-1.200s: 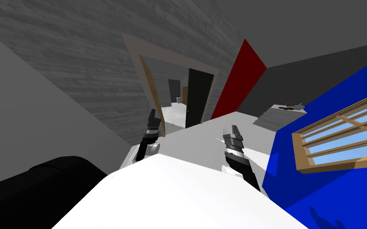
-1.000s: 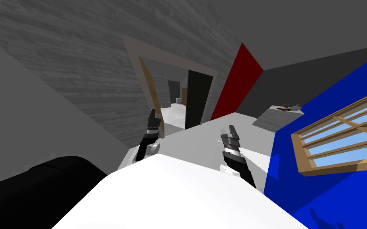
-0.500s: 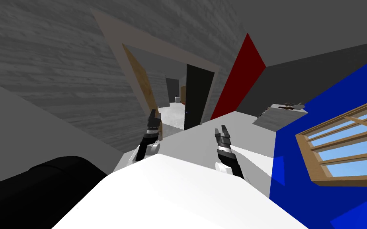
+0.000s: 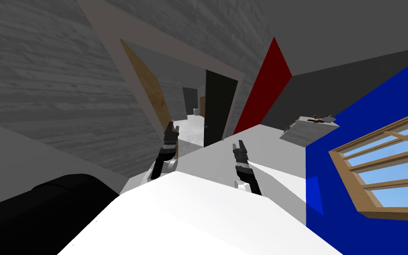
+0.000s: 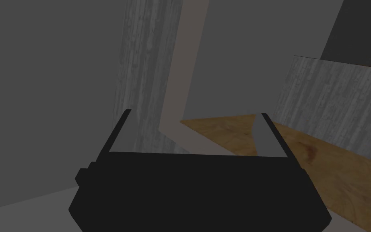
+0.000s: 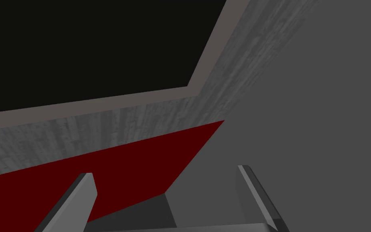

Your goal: Push the door open

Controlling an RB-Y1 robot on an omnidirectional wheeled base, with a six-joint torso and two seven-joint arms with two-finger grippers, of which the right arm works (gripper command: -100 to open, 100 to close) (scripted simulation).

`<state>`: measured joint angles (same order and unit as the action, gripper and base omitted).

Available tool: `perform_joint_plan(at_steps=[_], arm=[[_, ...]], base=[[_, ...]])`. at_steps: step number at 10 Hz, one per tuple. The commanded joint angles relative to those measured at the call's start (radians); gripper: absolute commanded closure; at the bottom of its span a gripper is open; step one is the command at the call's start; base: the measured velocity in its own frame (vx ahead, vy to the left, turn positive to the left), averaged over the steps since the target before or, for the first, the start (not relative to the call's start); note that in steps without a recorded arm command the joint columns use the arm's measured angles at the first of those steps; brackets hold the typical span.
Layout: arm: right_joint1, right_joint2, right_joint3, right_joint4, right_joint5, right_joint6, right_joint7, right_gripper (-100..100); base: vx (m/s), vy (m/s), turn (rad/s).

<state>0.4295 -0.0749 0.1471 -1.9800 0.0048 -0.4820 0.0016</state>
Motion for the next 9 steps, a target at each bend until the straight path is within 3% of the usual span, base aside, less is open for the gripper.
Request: perform_joint_plan(at_steps=[1,9], arm=[[-0.017,-0.007,0.02,0.035,-0.003,-0.01,-0.005,-100],[-0.089,-0.036,0.123,0.186,-0.017,-0.052,-0.024,-100]], base=[[0.153,0.016,-0.033],[0.122,0.008,-0.035]])
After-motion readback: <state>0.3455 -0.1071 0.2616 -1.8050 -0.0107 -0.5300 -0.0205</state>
